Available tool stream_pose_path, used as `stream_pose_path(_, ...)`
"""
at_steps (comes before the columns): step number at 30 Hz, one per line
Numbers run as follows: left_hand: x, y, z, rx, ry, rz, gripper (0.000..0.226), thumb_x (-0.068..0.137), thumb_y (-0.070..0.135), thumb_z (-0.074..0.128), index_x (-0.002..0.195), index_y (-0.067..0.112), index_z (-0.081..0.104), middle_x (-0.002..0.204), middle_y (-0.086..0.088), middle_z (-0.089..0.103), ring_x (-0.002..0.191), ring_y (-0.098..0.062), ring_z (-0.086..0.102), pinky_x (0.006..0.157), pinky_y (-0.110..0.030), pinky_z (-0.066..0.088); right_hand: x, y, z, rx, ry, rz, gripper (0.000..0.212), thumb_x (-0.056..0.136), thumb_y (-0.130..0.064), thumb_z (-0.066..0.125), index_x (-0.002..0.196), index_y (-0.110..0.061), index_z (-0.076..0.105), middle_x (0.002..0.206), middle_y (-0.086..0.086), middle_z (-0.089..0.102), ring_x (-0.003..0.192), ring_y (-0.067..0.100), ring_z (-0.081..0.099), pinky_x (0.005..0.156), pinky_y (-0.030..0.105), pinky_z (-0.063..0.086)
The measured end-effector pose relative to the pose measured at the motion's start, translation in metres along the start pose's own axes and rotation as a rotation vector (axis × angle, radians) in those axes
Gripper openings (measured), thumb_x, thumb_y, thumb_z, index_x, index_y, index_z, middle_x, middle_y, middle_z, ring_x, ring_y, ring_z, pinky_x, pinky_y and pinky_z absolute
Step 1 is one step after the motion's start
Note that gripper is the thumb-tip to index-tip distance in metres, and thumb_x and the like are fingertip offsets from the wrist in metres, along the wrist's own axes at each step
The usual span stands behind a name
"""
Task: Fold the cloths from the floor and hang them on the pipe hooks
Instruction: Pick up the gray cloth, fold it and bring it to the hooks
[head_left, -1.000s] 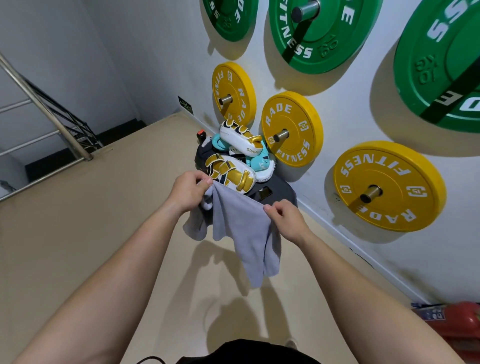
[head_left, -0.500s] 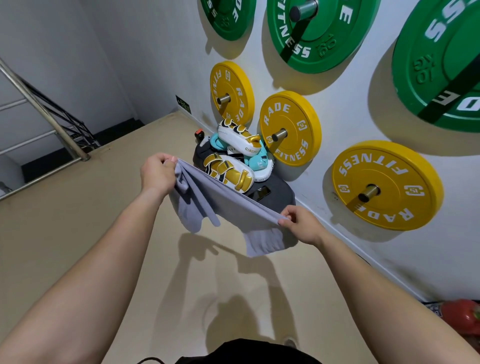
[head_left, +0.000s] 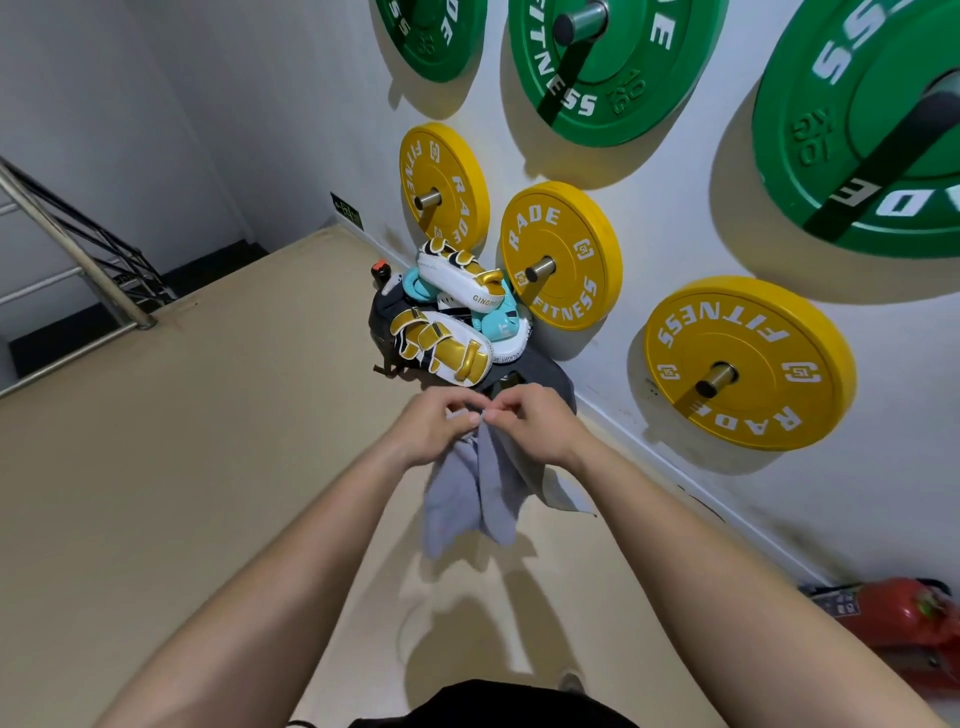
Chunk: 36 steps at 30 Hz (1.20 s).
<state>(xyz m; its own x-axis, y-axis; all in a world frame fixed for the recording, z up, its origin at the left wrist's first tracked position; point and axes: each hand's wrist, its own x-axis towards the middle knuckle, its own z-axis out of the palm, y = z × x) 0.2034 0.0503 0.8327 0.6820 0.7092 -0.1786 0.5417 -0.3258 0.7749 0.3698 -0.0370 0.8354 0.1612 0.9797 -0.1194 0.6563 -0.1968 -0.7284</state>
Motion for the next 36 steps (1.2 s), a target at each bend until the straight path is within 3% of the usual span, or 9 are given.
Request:
stream_pose_path(3, 0.002, 0.001, 0.014, 0.038, 0.02, 0.0, 0.015, 0.097, 0.019, 0.059, 0.099, 0.018, 0.074, 0.1, 0.004, 0.073, 0.095, -0.014, 0.062, 0.082, -0.03, 0.047, -0.007, 0.006, -0.005, 0.068, 0.072, 0.071, 0.021, 0.088, -0.04, 0.067, 0.073, -0.025, 0.068, 0.069, -0.009, 0.065, 0.067, 0.007, 0.058, 0.06, 0.025, 0.044)
stream_pose_path(6, 0.004, 0.008, 0.018, 0.088, 0.031, 0.01, 0.013, 0.099, 0.018, 0.055, 0.092, 0.018, 0.066, 0.097, 0.003, 0.068, 0.09, -0.014, 0.058, 0.075, -0.028, 0.042, -0.021, 0.023, -0.011, 0.133, 0.109, 0.141, 0.027, 0.082, -0.042, 0.074, 0.07, -0.019, 0.067, 0.064, -0.004, 0.063, 0.057, 0.007, 0.053, 0.054, 0.021, 0.041)
stream_pose_path(11, 0.012, 0.015, 0.015, 0.129, 0.055, 0.004, 0.014, 0.099, 0.017, 0.053, 0.088, 0.021, 0.061, 0.091, 0.002, 0.064, 0.086, -0.017, 0.056, 0.076, -0.029, 0.042, -0.04, 0.045, -0.019, 0.386, 0.046, 0.197, 0.009, 0.089, -0.004, 0.065, 0.084, -0.011, 0.069, 0.066, 0.007, 0.052, 0.055, 0.013, 0.047, 0.052, 0.021, 0.045)
stream_pose_path(13, 0.013, 0.016, 0.015, 0.14, 0.06, -0.012, 0.015, 0.1, 0.016, 0.052, 0.087, 0.02, 0.061, 0.089, 0.001, 0.064, 0.085, -0.018, 0.056, 0.075, -0.028, 0.041, -0.041, 0.055, -0.021, 0.374, 0.119, 0.219, 0.01, 0.09, -0.011, 0.065, 0.082, -0.015, 0.068, 0.068, 0.008, 0.055, 0.059, 0.015, 0.05, 0.057, 0.029, 0.048)
stream_pose_path(16, 0.013, 0.014, 0.015, 0.125, 0.087, -0.023, 0.016, 0.099, 0.016, 0.053, 0.087, 0.019, 0.062, 0.087, 0.002, 0.065, 0.088, -0.02, 0.06, 0.074, -0.028, 0.04, -0.036, 0.061, -0.018, 0.347, 0.203, 0.266, 0.021, 0.086, -0.041, 0.061, 0.076, -0.022, 0.061, 0.071, 0.007, 0.064, 0.068, 0.025, 0.06, 0.071, 0.049, 0.056)
stream_pose_path(21, 0.013, 0.012, 0.009, 0.02, 0.285, -0.118, 0.007, 0.092, 0.022, 0.067, 0.089, 0.021, 0.073, 0.084, 0.006, 0.071, 0.08, -0.011, 0.061, 0.072, -0.026, 0.044, -0.026, 0.041, -0.016, 0.364, 0.329, 0.244, 0.02, 0.095, -0.033, 0.058, 0.081, -0.018, 0.059, 0.07, 0.001, 0.065, 0.065, 0.018, 0.061, 0.064, 0.038, 0.052)
stream_pose_path(25, 0.006, 0.007, 0.007, -0.103, 0.37, -0.196, 0.008, 0.085, 0.02, 0.076, 0.081, 0.022, 0.069, 0.067, 0.003, 0.067, 0.062, -0.014, 0.062, 0.063, -0.03, 0.054, -0.018, 0.031, -0.007, 0.459, 0.281, 0.249, 0.025, 0.084, -0.039, 0.068, 0.076, -0.015, 0.066, 0.056, -0.003, 0.057, 0.054, 0.015, 0.052, 0.056, 0.037, 0.049)
stream_pose_path(30, -0.002, 0.009, 0.019, -0.414, 0.27, -0.236, 0.004, 0.087, 0.01, 0.072, 0.086, 0.009, 0.069, 0.057, 0.005, 0.061, 0.062, -0.019, 0.061, 0.07, -0.037, 0.061, -0.016, 0.021, 0.009, 0.61, 0.261, 0.249, 0.019, 0.082, -0.03, 0.074, 0.073, -0.014, 0.07, 0.056, -0.002, 0.059, 0.055, 0.014, 0.052, 0.062, 0.033, 0.046)
stream_pose_path(36, -0.01, 0.026, 0.035, -0.618, 0.127, -0.255, 0.011, 0.092, 0.006, 0.064, 0.092, 0.007, 0.075, 0.082, -0.013, 0.072, 0.074, -0.017, 0.067, 0.077, -0.029, 0.06, -0.027, 0.015, 0.016, 0.689, 0.208, 0.231, 0.006, 0.089, -0.013, 0.069, 0.086, -0.011, 0.074, 0.059, -0.004, 0.062, 0.059, 0.01, 0.055, 0.065, 0.028, 0.046)
